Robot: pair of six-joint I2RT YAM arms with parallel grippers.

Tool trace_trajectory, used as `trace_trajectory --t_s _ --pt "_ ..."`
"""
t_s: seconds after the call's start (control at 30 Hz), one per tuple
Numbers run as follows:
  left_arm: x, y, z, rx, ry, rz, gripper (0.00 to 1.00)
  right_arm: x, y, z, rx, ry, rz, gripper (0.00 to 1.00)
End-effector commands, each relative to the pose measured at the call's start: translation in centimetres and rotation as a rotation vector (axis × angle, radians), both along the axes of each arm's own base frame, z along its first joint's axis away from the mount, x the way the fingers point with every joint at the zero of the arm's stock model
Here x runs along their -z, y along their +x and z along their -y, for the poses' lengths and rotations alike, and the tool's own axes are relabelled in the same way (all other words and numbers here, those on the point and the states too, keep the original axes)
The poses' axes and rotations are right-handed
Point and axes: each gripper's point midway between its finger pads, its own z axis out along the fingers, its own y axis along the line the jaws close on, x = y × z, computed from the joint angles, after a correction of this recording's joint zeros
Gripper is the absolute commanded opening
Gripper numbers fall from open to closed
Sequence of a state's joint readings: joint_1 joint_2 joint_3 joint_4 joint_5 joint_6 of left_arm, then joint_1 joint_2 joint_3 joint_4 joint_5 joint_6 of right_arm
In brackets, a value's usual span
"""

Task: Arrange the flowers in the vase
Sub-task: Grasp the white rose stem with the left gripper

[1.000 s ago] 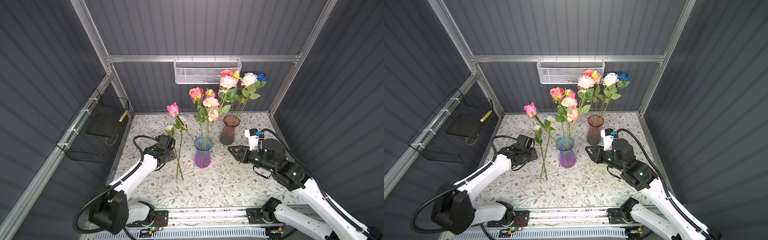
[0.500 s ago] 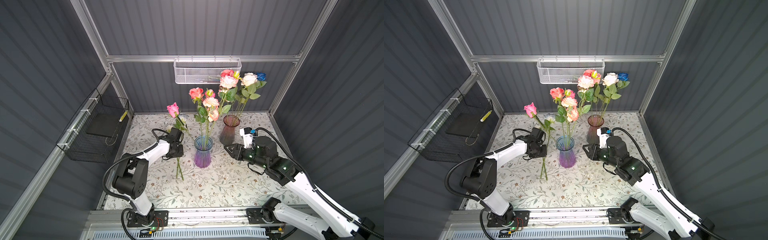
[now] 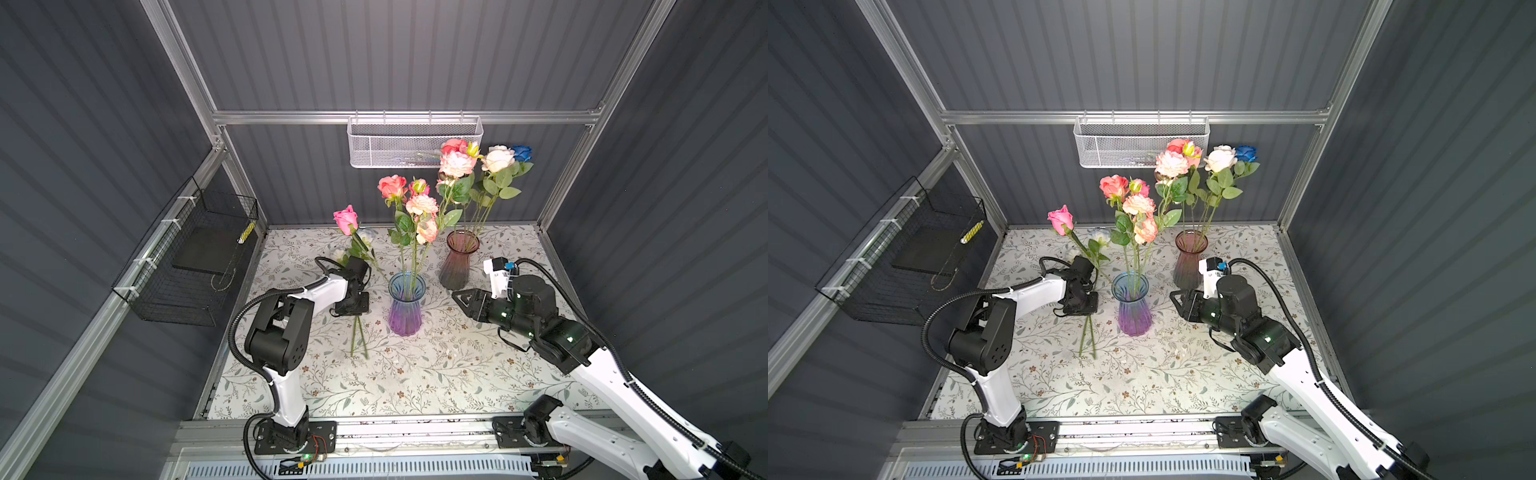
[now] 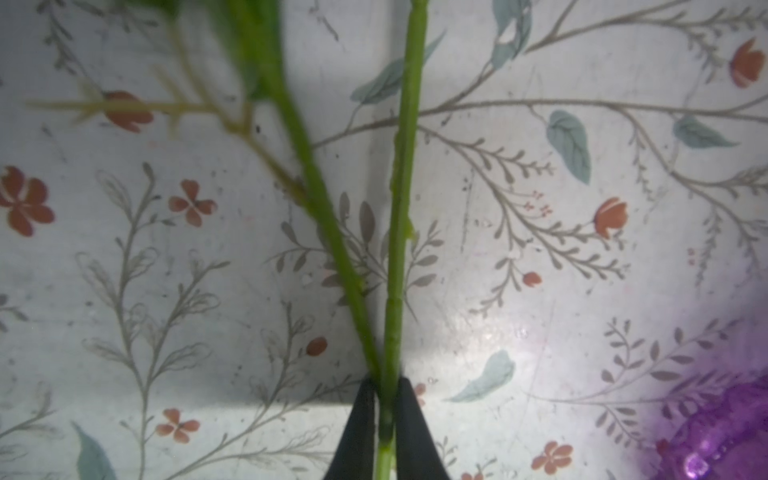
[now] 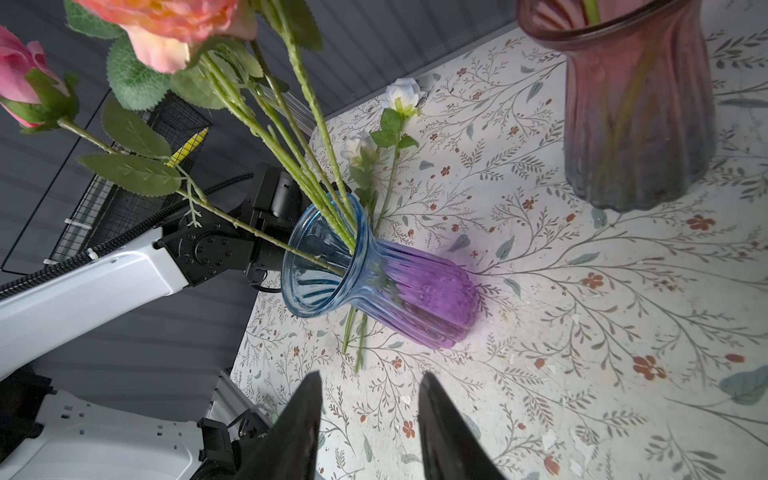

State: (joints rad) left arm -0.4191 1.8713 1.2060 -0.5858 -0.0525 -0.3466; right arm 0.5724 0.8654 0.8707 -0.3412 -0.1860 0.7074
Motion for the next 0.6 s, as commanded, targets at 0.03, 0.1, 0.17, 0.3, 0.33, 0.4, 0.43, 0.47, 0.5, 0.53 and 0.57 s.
trace_trajectory --t_s 0.03,0.1,0.17,0.3,0.33,0.4,0.43,0.47,0.5,0.53,0.57 --pt "-0.3 0.2 -0.1 0.027 0.013 -0.008 0.04 -0.9 -0.4 0.4 0.002 0.020 0.024 0.41" --pt "-1.5 0.5 0.0 0.030 0.006 0.010 0.03 -1.1 -0.6 0.5 0.004 0.022 0.027 0.41" --pt "-2.8 0.6 0.1 0.032 -0.004 0.036 0.02 -1.3 -0.7 0.7 0.008 0.026 0.029 0.41" --pt "-5.5 0.6 0.1 0.040 -0.023 0.079 0.03 -1.7 -1.1 0.9 0.007 0.039 0.032 0.41" --pt "-6.0 0.5 0.1 0.040 -0.026 0.084 0.03 -1.8 -1.2 0.9 0.009 0.044 0.032 0.41" --pt "-6.9 0.2 -0.1 0.038 -0.028 0.100 0.02 -1.9 -1.3 0.9 0.007 0.054 0.032 0.41" --pt "-7.4 0.1 -0.1 0.038 -0.032 0.110 0.00 -1.9 -1.4 0.9 0.006 0.058 0.031 0.41" --pt "-7.9 -0.1 -0.3 0.033 -0.036 0.120 0.00 -1.9 -1.4 0.9 0.004 0.061 0.031 0.40" --pt "-8.4 -0.2 -0.6 0.025 -0.030 0.136 0.00 -2.1 -1.5 0.9 0.003 0.064 0.032 0.41" --pt "-9.0 -0.4 -0.7 0.023 -0.032 0.153 0.00 -2.1 -1.5 0.9 0.003 0.065 0.033 0.40" --pt "-9.6 -0.6 -0.9 0.018 -0.037 0.169 0.00 -2.3 -1.6 1.0 0.004 0.066 0.037 0.40"
